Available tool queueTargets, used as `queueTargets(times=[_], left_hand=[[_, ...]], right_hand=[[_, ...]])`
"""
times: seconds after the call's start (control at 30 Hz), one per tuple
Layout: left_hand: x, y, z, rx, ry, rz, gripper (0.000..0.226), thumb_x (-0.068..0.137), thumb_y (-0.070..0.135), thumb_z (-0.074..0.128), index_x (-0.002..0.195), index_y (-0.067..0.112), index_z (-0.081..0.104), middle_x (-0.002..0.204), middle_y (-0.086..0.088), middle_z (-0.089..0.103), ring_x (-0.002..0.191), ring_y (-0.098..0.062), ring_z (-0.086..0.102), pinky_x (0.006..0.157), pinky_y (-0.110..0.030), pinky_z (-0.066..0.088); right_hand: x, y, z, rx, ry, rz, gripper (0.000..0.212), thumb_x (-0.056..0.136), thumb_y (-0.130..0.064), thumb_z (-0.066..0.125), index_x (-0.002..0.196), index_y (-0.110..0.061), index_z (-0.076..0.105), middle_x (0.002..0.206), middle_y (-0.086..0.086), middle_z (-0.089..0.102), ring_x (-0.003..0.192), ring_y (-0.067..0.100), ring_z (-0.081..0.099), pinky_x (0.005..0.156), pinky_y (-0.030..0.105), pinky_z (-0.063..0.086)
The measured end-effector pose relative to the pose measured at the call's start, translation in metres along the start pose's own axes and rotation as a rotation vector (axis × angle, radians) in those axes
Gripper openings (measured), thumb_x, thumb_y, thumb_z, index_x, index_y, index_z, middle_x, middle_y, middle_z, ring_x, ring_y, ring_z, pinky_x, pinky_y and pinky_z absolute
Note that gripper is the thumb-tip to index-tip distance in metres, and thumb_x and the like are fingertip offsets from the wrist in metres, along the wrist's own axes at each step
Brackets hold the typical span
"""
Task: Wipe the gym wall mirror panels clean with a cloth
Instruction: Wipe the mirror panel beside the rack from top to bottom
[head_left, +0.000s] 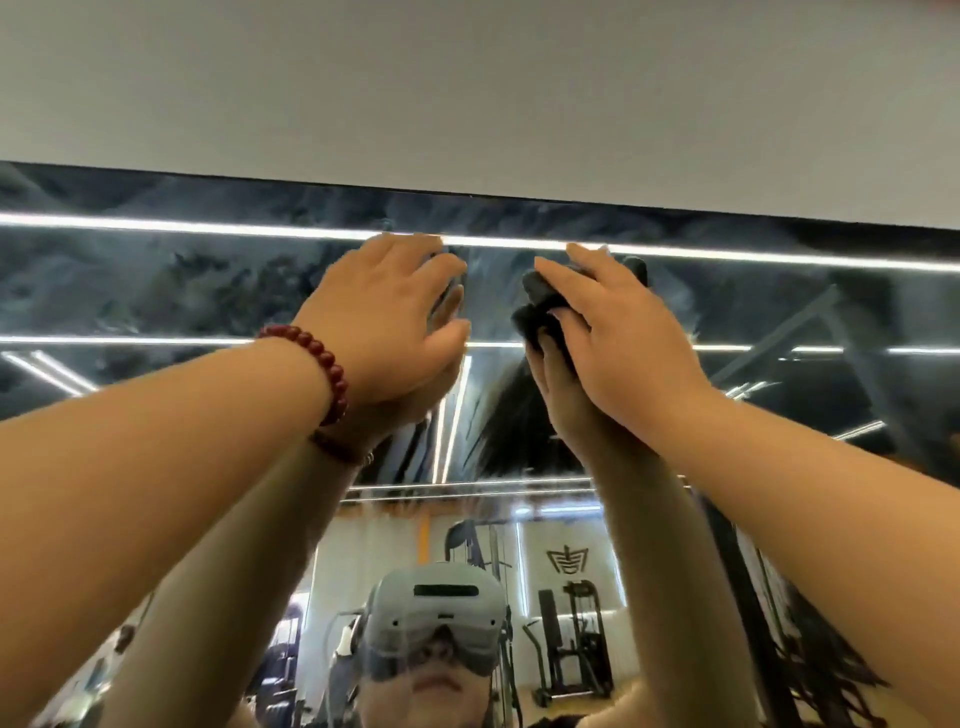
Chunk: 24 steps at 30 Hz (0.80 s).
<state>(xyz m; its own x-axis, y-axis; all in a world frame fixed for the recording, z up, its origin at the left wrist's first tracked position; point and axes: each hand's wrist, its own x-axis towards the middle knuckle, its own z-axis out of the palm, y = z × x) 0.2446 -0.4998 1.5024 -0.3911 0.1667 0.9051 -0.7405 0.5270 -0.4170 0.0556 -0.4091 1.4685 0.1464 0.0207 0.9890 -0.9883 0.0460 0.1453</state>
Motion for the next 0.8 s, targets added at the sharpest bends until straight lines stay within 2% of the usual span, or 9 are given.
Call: queueTargets(times=[0.13, 0.23, 0.33, 0.43, 0.53, 0.6, 0.7, 0.8], left_hand=[[0.018, -0.007, 0.006, 0.017, -0.032, -0.025, 0.068, 0.094, 0.058, 0.033, 0.153, 0.026, 0.025, 0.161, 0.001, 0.022, 0.147, -0.022, 0.019, 0.119, -0.043, 0.017], [0.018, -0.010, 0.012, 0.042, -0.037, -0.009, 0.067, 0.096, 0.058, 0.030, 0.155, 0.026, 0.022, 0.162, 0.000, 0.018, 0.148, -0.023, 0.015, 0.121, -0.043, 0.014], [0.019, -0.013, 0.014, 0.047, -0.022, 0.014, 0.067, 0.095, 0.061, 0.024, 0.152, 0.027, 0.028, 0.159, 0.000, 0.025, 0.146, -0.023, 0.021, 0.119, -0.045, 0.020], [0.025, -0.017, 0.007, 0.032, 0.019, 0.024, 0.073, 0.085, 0.062, 0.022, 0.148, 0.028, 0.036, 0.152, 0.000, 0.036, 0.139, -0.023, 0.030, 0.114, -0.045, 0.027], [0.036, -0.023, 0.006, 0.008, 0.022, -0.031, 0.073, 0.086, 0.062, 0.022, 0.151, 0.029, 0.032, 0.160, 0.000, 0.025, 0.146, -0.023, 0.020, 0.119, -0.044, 0.019], [0.040, -0.027, 0.009, 0.015, 0.010, -0.048, 0.066, 0.096, 0.061, 0.025, 0.153, 0.029, 0.026, 0.163, 0.000, 0.017, 0.150, -0.021, 0.013, 0.121, -0.042, 0.013], [0.040, -0.028, 0.014, 0.025, 0.017, -0.030, 0.066, 0.096, 0.060, 0.021, 0.154, 0.029, 0.024, 0.164, 0.002, 0.017, 0.150, -0.019, 0.012, 0.120, -0.041, 0.012], [0.039, -0.028, 0.014, 0.003, 0.027, -0.031, 0.076, 0.083, 0.058, 0.017, 0.153, 0.029, 0.027, 0.163, 0.002, 0.020, 0.150, -0.019, 0.014, 0.120, -0.041, 0.014]], right_hand=[[0.014, -0.003, 0.003, -0.088, -0.316, -0.099, 0.060, 0.105, -0.044, 0.032, 0.157, -0.037, 0.003, 0.165, -0.011, -0.013, 0.150, 0.018, -0.020, 0.122, 0.044, 0.000], [0.007, 0.008, -0.006, -0.198, -0.420, -0.182, 0.060, 0.105, -0.046, 0.026, 0.153, -0.044, -0.009, 0.158, -0.019, -0.028, 0.147, 0.010, -0.027, 0.121, 0.046, 0.001], [0.019, 0.016, -0.009, -0.240, -0.401, -0.212, 0.054, 0.107, -0.038, 0.024, 0.150, -0.050, -0.006, 0.161, -0.019, -0.020, 0.150, 0.011, -0.017, 0.122, 0.048, 0.005], [0.056, 0.026, -0.005, -0.235, -0.275, -0.133, 0.051, 0.107, -0.036, 0.028, 0.154, -0.047, 0.009, 0.166, -0.012, -0.004, 0.153, 0.018, 0.000, 0.122, 0.051, 0.012], [0.104, 0.032, 0.002, -0.240, -0.163, 0.027, 0.049, 0.107, -0.037, 0.029, 0.154, -0.046, 0.017, 0.166, -0.012, 0.007, 0.150, 0.026, 0.015, 0.118, 0.054, 0.019], [0.127, 0.027, 0.010, -0.172, -0.146, 0.061, 0.048, 0.107, -0.036, 0.029, 0.154, -0.044, 0.020, 0.166, -0.010, 0.009, 0.151, 0.024, 0.014, 0.119, 0.054, 0.017], [0.120, 0.014, 0.020, -0.127, -0.206, -0.107, 0.049, 0.108, -0.033, 0.030, 0.156, -0.038, 0.019, 0.166, -0.008, 0.007, 0.153, 0.018, 0.005, 0.123, 0.049, 0.008], [0.070, 0.014, 0.018, -0.114, -0.254, -0.412, 0.050, 0.105, -0.037, 0.029, 0.153, -0.041, 0.015, 0.164, -0.013, 0.007, 0.151, 0.008, 0.004, 0.122, 0.026, -0.001]])
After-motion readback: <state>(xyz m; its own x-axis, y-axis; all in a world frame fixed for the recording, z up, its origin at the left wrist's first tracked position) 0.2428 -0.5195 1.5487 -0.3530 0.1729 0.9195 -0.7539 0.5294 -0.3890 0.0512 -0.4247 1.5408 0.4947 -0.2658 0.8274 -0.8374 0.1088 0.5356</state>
